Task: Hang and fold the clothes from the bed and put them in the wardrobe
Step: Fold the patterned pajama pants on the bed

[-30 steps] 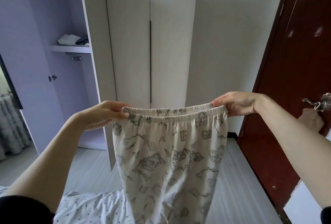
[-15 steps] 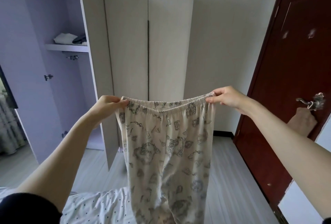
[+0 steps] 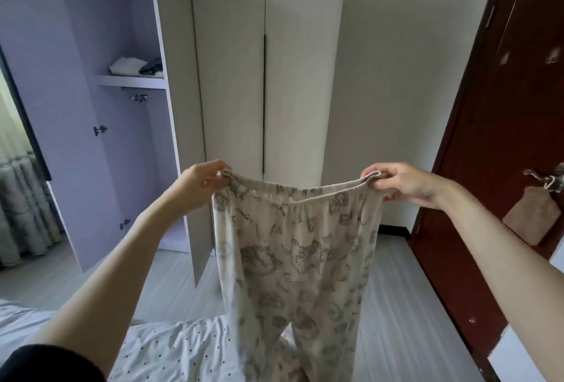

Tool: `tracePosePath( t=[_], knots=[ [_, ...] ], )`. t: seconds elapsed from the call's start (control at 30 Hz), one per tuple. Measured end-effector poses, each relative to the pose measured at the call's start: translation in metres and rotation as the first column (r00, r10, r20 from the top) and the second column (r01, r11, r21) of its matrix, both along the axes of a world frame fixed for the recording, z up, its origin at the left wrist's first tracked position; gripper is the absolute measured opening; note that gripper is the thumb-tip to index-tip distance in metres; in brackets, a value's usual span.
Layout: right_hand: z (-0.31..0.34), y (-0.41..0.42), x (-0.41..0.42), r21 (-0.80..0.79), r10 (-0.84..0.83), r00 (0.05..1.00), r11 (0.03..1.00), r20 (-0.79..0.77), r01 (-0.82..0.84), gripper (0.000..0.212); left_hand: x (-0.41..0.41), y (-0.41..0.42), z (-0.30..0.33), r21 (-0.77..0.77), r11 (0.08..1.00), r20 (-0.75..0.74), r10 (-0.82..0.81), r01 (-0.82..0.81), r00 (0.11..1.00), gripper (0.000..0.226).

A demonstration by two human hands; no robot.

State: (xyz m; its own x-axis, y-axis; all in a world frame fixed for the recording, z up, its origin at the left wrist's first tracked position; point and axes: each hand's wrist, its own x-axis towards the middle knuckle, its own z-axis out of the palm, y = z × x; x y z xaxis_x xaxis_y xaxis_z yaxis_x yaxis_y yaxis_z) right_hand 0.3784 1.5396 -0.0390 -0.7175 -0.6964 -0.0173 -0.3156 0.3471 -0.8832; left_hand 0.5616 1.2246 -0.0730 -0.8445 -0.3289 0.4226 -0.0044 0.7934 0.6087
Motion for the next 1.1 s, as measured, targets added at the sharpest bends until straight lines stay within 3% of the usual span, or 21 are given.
tracePosePath(
  t=[0.13, 0.37, 0.63, 0.8, 1.0, 1.1],
  knots=[
    [0.021, -0.008, 0.013, -0.095, 0.083, 0.986, 0.991, -0.143, -0.098, 0.026, -0.010, 0.012, 0.021, -0.056, 0.998, -0.201, -0.015, 0.004, 0.980, 0.019],
    [0.032, -0.030, 0.034, -0.132, 0.137, 0.931, 0.973, -0.338, -0.191, 0.028, -0.030, 0.053, 0.036, -0.108, 0.985, -0.297, -0.163, 0.136, 0.941, 0.029],
    [0.016, -0.060, 0.043, -0.348, 0.137, 0.973, 0.917, -0.184, -0.195, 0.023, -0.040, 0.091, 0.032, 0.157, 0.924, -0.273, -0.299, 0.348, 0.915, 0.026],
    [0.006, -0.065, 0.040, -0.297, 0.186, 0.971, 0.928, -0.152, -0.224, 0.019, -0.034, 0.093, 0.027, 0.353, 0.851, -0.329, -0.277, 0.390, 0.903, 0.020],
    [-0.009, -0.070, 0.040, -0.288, 0.223, 0.966, 0.924, -0.132, -0.253, 0.021, -0.030, 0.089, 0.018, 0.262, 0.918, -0.235, -0.238, 0.297, 0.942, 0.004],
    [-0.011, -0.074, 0.041, -0.256, 0.204, 0.965, 0.936, -0.162, -0.241, 0.023, -0.027, 0.086, 0.014, 0.211, 0.948, -0.205, -0.194, 0.236, 0.959, 0.010]
  ],
)
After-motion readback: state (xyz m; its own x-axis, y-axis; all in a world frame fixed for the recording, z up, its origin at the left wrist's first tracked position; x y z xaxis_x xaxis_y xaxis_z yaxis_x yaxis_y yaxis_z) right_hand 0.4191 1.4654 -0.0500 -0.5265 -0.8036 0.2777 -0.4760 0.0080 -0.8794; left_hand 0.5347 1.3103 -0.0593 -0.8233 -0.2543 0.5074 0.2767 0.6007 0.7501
